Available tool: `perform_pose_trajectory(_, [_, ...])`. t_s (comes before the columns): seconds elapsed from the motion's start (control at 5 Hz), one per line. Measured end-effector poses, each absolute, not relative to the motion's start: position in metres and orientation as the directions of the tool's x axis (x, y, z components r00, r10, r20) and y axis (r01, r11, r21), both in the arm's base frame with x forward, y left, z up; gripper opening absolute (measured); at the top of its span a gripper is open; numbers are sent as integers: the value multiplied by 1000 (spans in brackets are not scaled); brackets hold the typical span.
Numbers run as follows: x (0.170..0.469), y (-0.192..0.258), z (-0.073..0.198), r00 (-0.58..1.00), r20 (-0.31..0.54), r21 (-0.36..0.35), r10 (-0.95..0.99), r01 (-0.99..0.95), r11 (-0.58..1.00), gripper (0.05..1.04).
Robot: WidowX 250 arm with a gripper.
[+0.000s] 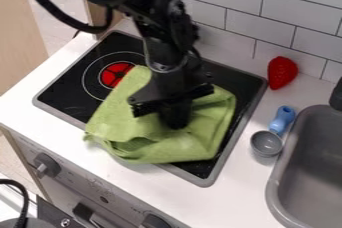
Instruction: Moved the green cloth to the right burner
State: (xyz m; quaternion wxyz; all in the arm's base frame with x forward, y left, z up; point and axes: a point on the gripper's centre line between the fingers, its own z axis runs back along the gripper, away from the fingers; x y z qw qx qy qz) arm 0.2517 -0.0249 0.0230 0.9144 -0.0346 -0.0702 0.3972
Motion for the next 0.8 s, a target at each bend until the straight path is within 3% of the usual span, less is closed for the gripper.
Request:
perform_pose_trajectory(0.4, [259,-34,24,639,155,-93,753,-750,655,52])
perform_pose_trajectory(0.8, [253,-8,33,668,122,-67,734,-732,678,52])
